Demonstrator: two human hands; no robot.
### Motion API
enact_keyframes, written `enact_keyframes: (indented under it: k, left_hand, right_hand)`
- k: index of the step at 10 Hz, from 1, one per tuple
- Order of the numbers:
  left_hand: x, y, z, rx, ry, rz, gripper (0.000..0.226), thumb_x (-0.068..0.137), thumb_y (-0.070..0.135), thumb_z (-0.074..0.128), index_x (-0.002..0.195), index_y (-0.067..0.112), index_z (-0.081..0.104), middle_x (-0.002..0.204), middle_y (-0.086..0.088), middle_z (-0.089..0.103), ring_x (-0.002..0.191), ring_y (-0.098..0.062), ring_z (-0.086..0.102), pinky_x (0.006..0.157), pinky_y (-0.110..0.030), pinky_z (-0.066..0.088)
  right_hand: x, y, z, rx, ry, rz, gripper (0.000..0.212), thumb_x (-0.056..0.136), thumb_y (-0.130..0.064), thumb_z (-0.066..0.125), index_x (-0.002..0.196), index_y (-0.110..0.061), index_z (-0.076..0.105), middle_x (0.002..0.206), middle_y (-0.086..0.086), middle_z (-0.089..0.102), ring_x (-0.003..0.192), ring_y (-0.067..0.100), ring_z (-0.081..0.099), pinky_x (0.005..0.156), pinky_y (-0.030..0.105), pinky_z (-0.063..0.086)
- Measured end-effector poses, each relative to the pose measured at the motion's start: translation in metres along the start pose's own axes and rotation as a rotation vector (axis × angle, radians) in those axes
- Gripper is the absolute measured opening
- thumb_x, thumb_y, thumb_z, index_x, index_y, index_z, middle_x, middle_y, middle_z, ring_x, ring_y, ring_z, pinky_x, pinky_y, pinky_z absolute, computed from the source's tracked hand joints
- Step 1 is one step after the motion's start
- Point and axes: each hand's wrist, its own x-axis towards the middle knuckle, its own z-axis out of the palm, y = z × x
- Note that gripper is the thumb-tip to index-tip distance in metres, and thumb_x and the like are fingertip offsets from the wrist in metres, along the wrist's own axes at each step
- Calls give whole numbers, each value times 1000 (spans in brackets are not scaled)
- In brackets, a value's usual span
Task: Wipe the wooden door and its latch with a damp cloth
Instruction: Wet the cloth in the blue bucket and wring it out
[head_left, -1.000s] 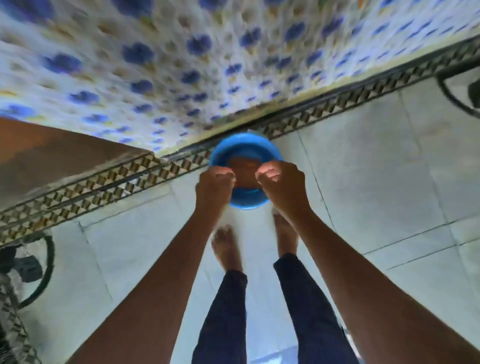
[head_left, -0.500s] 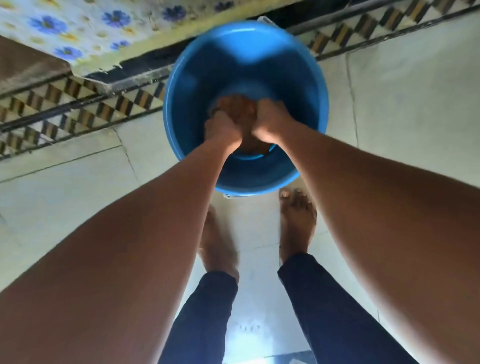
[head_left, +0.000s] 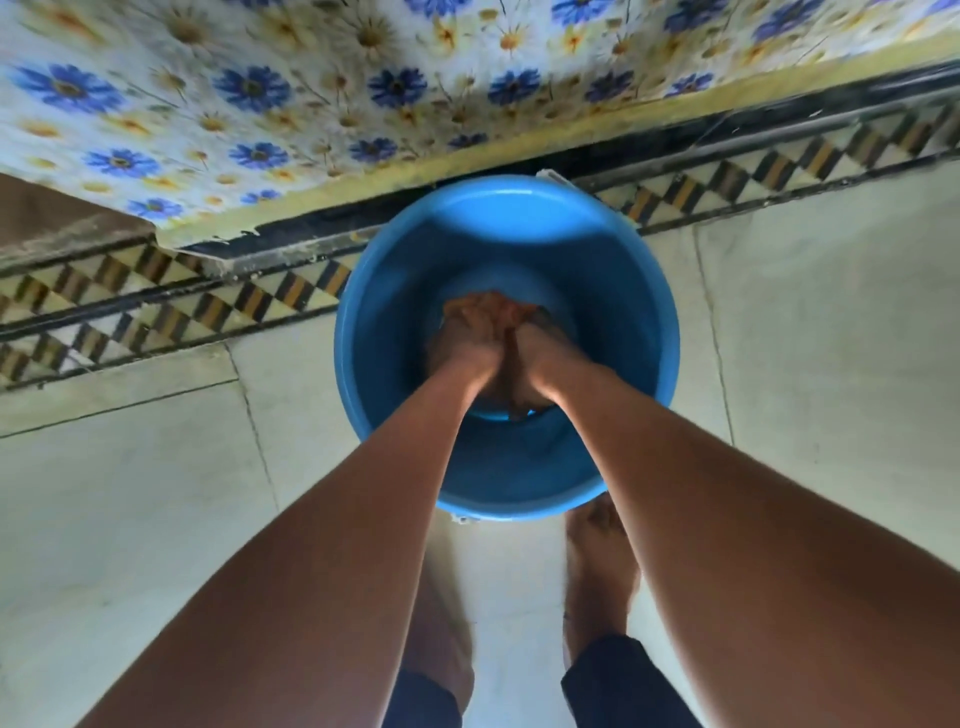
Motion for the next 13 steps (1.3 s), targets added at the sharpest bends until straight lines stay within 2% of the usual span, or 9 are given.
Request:
enact_keyframes:
  k: [2,4,6,8,9,10,11,12,13]
  left_hand:
    - [-7,4,-9,-196,65,97,34,104,43,46,99,16,67,117,-17,72,110,-35,70,97,-43,59]
    - [-55,19,-44,-340,44,95,23,84,25,72,102,10,70,100,-12,74,89,-27,74,85,-42,65]
    - [-162,21,-109,-438,166,289,33,91,48,59,74,22,71,72,-5,74,79,-29,74,79,-42,59]
    - [-306,-11,-194,-567,176,278,24,74,52,57,83,39,76,87,3,78,93,-29,73,92,-59,57]
    - [-397,-12,-233,-647,75,282,11,93,35,64,97,35,74,118,5,76,103,-14,65,97,-38,54]
    - [-468,-13,-275,-811,-152,200,21,104,22,56,109,10,72,130,-15,70,104,-18,61,80,-19,46]
    - [-526,-15,-317,-959,-270,283,33,95,35,61,109,9,75,106,-14,80,95,-24,76,79,-33,61]
    - [-588,-29,-351,-905,-149,409,35,93,24,74,117,-2,73,111,-21,78,98,-31,75,88,-41,60]
    - [-648,-43,-380,-858,-29,494,22,93,17,76,115,12,75,107,-7,81,100,-25,78,87,-39,63]
  right_hand:
    - [0,34,6,-524,-88,-170,108,69,-44,88,154,-16,28,139,0,35,140,21,30,100,4,42]
    - [-65,3,-17,-401,145,-376,19,79,-14,68,97,-18,71,93,7,76,92,29,71,78,39,60]
    - [-170,-52,-37,-284,154,-438,13,86,-14,67,96,-17,75,85,0,78,83,18,72,80,44,59]
    - [-346,-110,-65,-239,116,-562,16,89,-18,74,103,-12,75,89,1,77,81,3,68,76,19,52]
    - [-447,-139,-75,-133,27,-578,7,93,-16,72,98,-12,75,79,-3,74,72,-8,67,68,6,48]
    - [-541,-167,-77,-24,-95,-518,13,95,-26,71,102,-16,76,97,9,79,94,17,76,86,29,61]
    - [-615,-185,-75,-13,-108,-542,4,92,-26,74,96,-27,74,94,-1,80,92,13,76,91,35,61]
    - [-686,-203,-73,-60,39,-693,24,85,-15,81,92,-34,69,85,-16,72,79,-10,70,77,16,57]
    - [-747,-210,-63,15,38,-682,27,86,-24,81,112,-20,74,102,-4,77,91,3,73,84,31,60]
